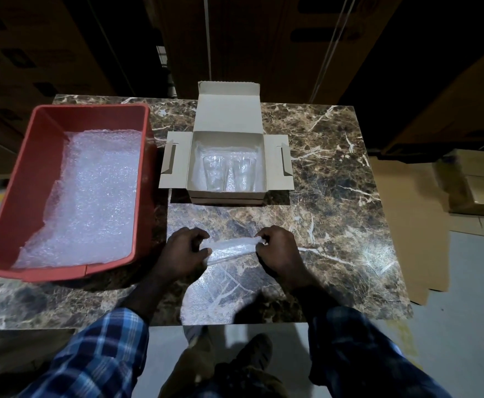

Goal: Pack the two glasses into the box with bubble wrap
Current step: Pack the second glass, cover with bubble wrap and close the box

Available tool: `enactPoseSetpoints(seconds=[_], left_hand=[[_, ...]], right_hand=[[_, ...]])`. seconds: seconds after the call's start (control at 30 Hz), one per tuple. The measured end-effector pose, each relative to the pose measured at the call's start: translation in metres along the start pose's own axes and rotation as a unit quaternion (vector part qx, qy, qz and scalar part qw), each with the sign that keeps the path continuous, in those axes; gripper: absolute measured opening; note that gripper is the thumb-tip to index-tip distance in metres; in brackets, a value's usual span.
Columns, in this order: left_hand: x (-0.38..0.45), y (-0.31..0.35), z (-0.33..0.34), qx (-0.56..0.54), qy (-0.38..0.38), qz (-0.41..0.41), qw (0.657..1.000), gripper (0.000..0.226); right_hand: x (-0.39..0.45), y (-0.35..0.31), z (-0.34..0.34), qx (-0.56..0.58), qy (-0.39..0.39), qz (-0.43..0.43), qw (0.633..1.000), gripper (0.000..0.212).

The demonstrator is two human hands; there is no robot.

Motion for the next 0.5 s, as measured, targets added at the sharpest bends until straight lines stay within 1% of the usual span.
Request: enactPoseSetpoints(seconds=[0.07, 0.13, 0.2, 0.23, 0.3, 0.37, 0.43, 0.5], left_hand=[[-0.002, 0.01, -0.007, 0.067, 0.051, 0.073, 0.994, 0.034], [-0.01, 0.026, -0.005, 0.137, 0.081, 0.154, 0.975, 0.031], [-0.019, 0.037, 0.006, 0.195, 0.074, 0.227, 0.951, 0.016], [-0.024, 0.04, 0.013, 0.215, 0.064, 0.244, 0.943, 0.017], [-0.031, 0.038, 0.023, 0.239, 0.054, 0.242, 0.939, 0.029], [-0.036, 0.035, 0.027, 0.244, 0.057, 0.227, 0.941, 0.034], [-0.04, 0.033, 0.03, 0.256, 0.058, 0.222, 0.939, 0.033], [-0.042, 0.034, 0.031, 0.267, 0.064, 0.228, 0.934, 0.028]], right_hand=[[0.002, -0.002, -0.002, -0.006, -0.006, 0.002, 1.0, 0.018], [-0.001, -0.006, -0.004, -0.013, 0.003, -0.015, 1.0, 0.028], [-0.006, -0.013, -0.004, -0.071, 0.027, -0.089, 0.993, 0.033], [-0.009, -0.014, -0.002, -0.106, 0.035, -0.125, 0.986, 0.031], [-0.014, -0.013, 0.0, -0.148, 0.032, -0.16, 0.975, 0.026], [-0.016, -0.011, 0.002, -0.174, 0.02, -0.184, 0.967, 0.027], [-0.021, -0.013, 0.001, -0.204, 0.021, -0.225, 0.953, 0.028], [-0.025, -0.016, 0.001, -0.228, 0.034, -0.267, 0.936, 0.018]])
Point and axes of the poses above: each hand's wrist, its own x-axis towards the middle knuckle, its own z-axis out of the palm, y = z × x, the point moved 7 cm from there along x, towards the middle knuckle, and after that the axes turned 2 degrees about z, right-handed, at the moved point
